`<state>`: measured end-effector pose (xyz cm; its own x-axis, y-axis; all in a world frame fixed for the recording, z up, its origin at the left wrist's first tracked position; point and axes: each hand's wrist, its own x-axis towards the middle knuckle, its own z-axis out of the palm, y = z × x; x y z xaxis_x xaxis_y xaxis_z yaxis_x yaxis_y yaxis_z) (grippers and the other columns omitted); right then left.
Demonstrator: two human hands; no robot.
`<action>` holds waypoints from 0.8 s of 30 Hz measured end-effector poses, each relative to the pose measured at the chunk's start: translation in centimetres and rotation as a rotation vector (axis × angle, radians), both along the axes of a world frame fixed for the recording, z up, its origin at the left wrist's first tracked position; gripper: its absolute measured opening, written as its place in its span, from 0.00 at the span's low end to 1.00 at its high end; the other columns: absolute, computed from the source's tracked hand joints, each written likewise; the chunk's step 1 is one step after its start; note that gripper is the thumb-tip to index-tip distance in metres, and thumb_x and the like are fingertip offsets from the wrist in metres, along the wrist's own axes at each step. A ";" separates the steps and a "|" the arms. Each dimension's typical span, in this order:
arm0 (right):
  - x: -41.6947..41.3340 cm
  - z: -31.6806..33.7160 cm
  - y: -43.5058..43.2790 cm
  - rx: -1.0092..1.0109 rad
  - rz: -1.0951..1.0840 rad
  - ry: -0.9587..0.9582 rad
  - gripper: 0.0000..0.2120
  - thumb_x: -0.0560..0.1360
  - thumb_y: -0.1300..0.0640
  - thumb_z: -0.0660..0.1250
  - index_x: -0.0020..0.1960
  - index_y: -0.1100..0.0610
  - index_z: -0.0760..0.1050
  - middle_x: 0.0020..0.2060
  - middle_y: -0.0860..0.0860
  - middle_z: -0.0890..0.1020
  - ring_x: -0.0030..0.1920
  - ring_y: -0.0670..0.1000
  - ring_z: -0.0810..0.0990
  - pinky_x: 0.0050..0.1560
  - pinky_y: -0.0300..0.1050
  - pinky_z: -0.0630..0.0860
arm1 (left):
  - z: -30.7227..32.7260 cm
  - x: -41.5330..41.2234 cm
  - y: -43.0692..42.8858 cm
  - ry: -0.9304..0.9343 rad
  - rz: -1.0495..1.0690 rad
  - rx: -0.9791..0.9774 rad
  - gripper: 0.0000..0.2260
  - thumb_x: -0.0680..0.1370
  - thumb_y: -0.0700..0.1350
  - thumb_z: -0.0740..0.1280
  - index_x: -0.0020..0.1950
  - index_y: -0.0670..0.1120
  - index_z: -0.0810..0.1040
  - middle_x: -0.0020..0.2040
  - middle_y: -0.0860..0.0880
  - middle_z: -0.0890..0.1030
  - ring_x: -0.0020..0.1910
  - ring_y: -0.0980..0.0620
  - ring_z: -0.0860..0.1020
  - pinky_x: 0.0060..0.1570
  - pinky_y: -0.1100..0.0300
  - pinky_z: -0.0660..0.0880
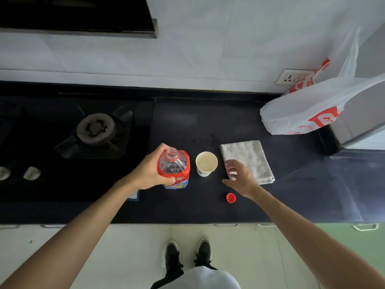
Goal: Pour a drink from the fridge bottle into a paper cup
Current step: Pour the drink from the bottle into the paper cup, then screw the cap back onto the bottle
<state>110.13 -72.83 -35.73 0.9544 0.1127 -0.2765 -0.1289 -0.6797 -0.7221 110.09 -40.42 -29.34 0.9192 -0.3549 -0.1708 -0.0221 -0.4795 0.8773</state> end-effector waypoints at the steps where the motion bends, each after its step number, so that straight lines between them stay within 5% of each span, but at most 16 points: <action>1: -0.5 0.0 -0.4 -0.037 0.015 -0.026 0.25 0.69 0.66 0.76 0.63 0.60 0.73 0.53 0.53 0.77 0.51 0.52 0.79 0.52 0.44 0.80 | 0.0 0.0 0.0 0.002 0.000 0.000 0.34 0.66 0.40 0.82 0.66 0.50 0.68 0.61 0.55 0.76 0.63 0.57 0.77 0.55 0.55 0.82; 6: -2.8 -0.3 -1.9 -0.182 0.135 -0.089 0.15 0.70 0.58 0.77 0.54 0.57 0.76 0.45 0.50 0.75 0.40 0.48 0.76 0.43 0.42 0.76 | -0.2 0.0 0.1 -0.002 -0.001 0.004 0.34 0.66 0.40 0.82 0.66 0.51 0.68 0.61 0.55 0.76 0.62 0.57 0.77 0.54 0.54 0.82; 13: -4.5 -1.1 -2.0 -0.386 0.240 -0.015 0.22 0.71 0.47 0.75 0.61 0.54 0.74 0.50 0.50 0.73 0.42 0.51 0.74 0.47 0.47 0.75 | -0.3 0.1 0.2 0.002 0.003 0.001 0.35 0.65 0.39 0.82 0.66 0.52 0.68 0.61 0.56 0.76 0.62 0.55 0.77 0.53 0.55 0.82; 24: -5.1 -1.3 -1.0 -0.364 0.285 -0.139 0.15 0.74 0.58 0.70 0.61 0.56 0.77 0.48 0.52 0.75 0.41 0.50 0.72 0.42 0.47 0.75 | -0.3 -0.1 0.3 -0.011 0.013 -0.012 0.34 0.66 0.40 0.82 0.66 0.51 0.68 0.61 0.55 0.76 0.63 0.58 0.77 0.54 0.57 0.82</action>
